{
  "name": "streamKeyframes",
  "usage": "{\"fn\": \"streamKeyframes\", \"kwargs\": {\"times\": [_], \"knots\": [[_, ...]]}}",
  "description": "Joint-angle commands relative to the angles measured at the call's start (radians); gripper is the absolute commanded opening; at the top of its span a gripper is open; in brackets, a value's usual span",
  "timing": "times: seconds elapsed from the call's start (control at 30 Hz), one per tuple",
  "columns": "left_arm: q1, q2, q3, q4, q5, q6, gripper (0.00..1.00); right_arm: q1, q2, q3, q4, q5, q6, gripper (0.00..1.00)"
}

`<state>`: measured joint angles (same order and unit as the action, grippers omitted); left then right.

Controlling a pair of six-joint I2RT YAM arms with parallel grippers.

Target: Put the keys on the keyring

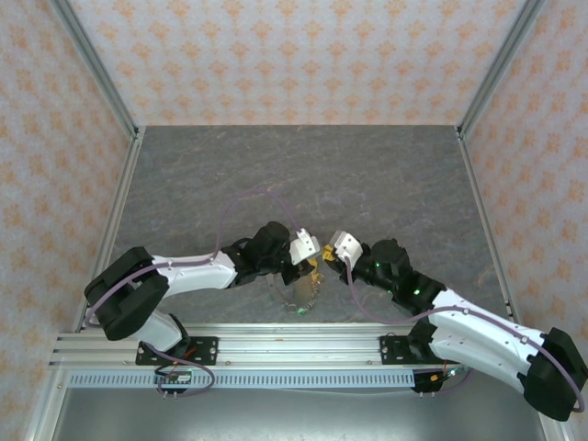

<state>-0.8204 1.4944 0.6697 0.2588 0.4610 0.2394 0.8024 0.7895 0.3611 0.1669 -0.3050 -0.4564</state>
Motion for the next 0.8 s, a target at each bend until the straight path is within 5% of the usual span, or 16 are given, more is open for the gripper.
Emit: {"fn": "streamKeyframes", "kwargs": {"times": [0.0, 0.3, 0.47, 0.63, 0.7, 0.77], "knots": [[-0.011, -0.065, -0.046, 0.087, -0.059, -0.048, 0.14, 0.007, -0.013, -0.018, 0.039, 0.026, 0.038, 0.16], [-0.01, -0.372, -0.269, 0.24, -0.345, -0.315, 0.12, 0.008, 0.092, -0.001, 0.087, 0.028, 0.298, 0.35], [-0.01, -0.633, -0.347, 0.085, -0.611, -0.485, 0.25, 0.008, 0.215, 0.054, 0.062, 0.078, 0.515, 0.37], [-0.011, -0.846, -0.422, -0.095, -0.778, -0.681, 0.69, 0.008, 0.339, 0.123, 0.009, 0.082, 0.671, 0.37], [-0.01, -0.917, -0.452, -0.16, -0.818, -0.784, 0.95, 0.008, 0.376, 0.151, -0.015, 0.073, 0.715, 0.38], [-0.011, -0.989, -0.481, -0.222, -0.843, -0.894, 1.0, 0.007, 0.418, 0.173, -0.029, 0.078, 0.765, 0.38]]}}
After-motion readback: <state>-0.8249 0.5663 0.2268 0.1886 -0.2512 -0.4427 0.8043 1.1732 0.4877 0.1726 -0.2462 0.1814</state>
